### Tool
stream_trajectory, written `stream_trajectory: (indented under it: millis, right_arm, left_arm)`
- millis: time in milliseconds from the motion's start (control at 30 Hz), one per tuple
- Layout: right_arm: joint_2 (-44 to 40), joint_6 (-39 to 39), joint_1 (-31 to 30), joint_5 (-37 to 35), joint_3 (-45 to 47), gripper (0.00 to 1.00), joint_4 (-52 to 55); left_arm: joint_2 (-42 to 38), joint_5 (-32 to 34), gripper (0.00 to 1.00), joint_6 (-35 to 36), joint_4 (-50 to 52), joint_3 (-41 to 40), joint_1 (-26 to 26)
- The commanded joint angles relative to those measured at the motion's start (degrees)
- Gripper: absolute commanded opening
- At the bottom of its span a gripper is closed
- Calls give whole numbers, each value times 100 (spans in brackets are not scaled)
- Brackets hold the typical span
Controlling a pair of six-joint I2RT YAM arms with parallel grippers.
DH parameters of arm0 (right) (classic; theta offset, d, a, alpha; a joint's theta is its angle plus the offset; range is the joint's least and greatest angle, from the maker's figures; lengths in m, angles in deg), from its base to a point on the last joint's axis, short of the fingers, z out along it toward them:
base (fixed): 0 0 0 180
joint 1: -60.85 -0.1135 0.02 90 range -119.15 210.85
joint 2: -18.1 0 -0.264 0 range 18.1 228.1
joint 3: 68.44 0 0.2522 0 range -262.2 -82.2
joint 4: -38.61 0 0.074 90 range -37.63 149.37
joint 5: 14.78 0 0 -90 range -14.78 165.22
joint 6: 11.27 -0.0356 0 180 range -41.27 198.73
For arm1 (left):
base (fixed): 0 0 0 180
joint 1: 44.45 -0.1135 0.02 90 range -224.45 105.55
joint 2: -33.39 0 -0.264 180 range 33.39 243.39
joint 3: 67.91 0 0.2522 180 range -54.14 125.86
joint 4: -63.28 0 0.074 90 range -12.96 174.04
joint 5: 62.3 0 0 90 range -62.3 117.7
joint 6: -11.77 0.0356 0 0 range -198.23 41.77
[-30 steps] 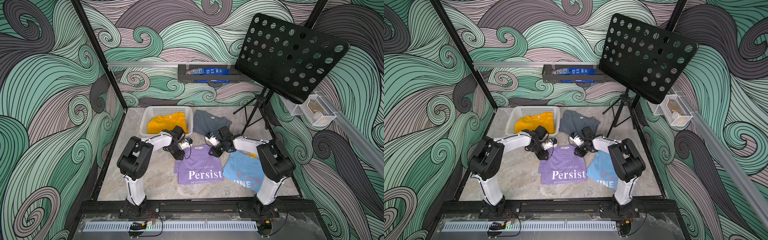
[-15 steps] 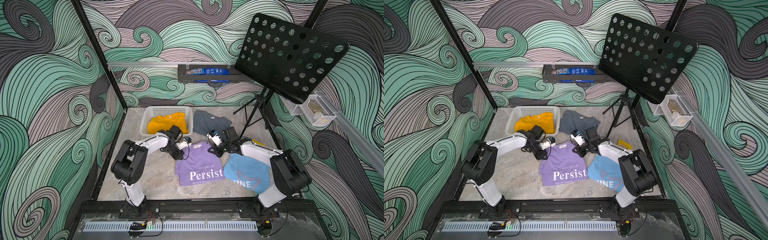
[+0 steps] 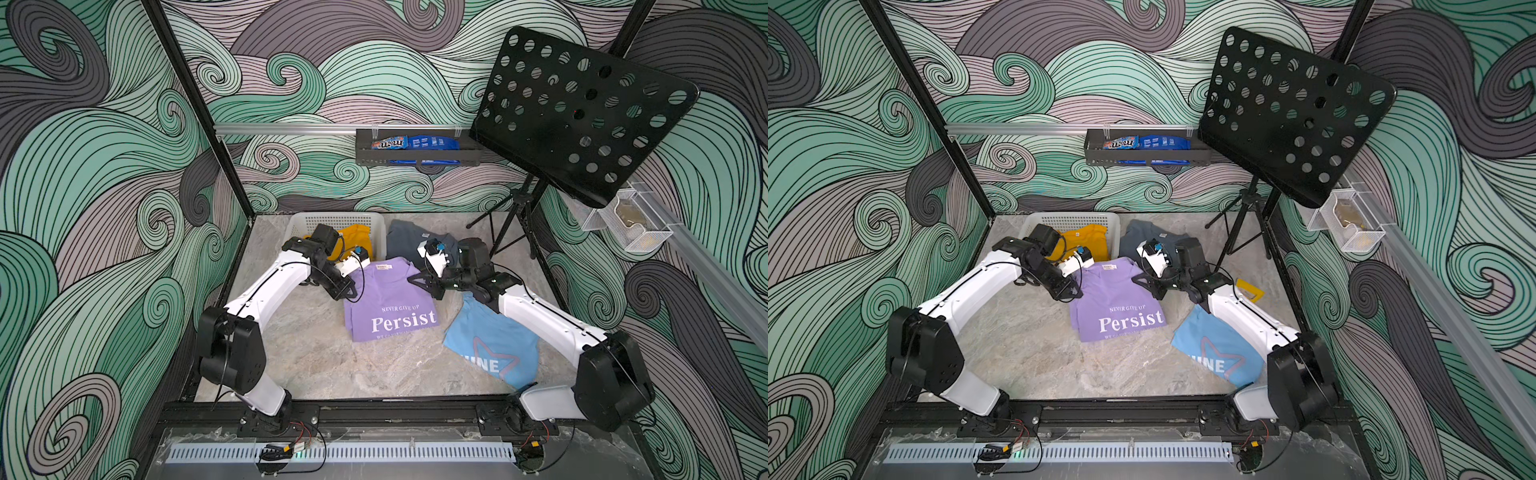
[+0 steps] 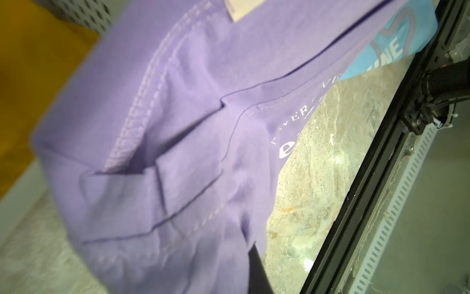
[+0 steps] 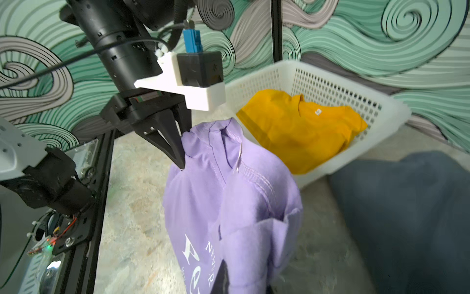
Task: Put the folded t-shirts into the basket
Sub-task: Place the T-shirt in the bin.
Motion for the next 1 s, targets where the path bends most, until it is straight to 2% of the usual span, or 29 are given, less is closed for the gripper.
stream_trajectory:
  millis: [0,200,467,633,733,967]
  right_arm:
    - [-4,-362,-269,28,-708,0,-351]
    - [430,-574,-767,-441,-1915,0,-208]
    - [1641,-964,-1032,-807,-3838,0,179]
    - [2491,-1003,-1030,-873,-4800,0,152]
    - [3060,-966,-1004,-782,-5405,0,261]
    - [4637,-933,-801,-488,-7234,0,850]
  left_arm:
    - [-323,138,0,131,792,599,-293]
    - [-255,477,0,201,1380,1910,-847]
    - [468,656,0,208,1716,3842,-1565]
    - [1118,892,0,178,1847,4880,-1838]
    - [1433,908,0,70,1689,5135,-1924]
    - [1943,1004,0,-112,1070,5174,-2011]
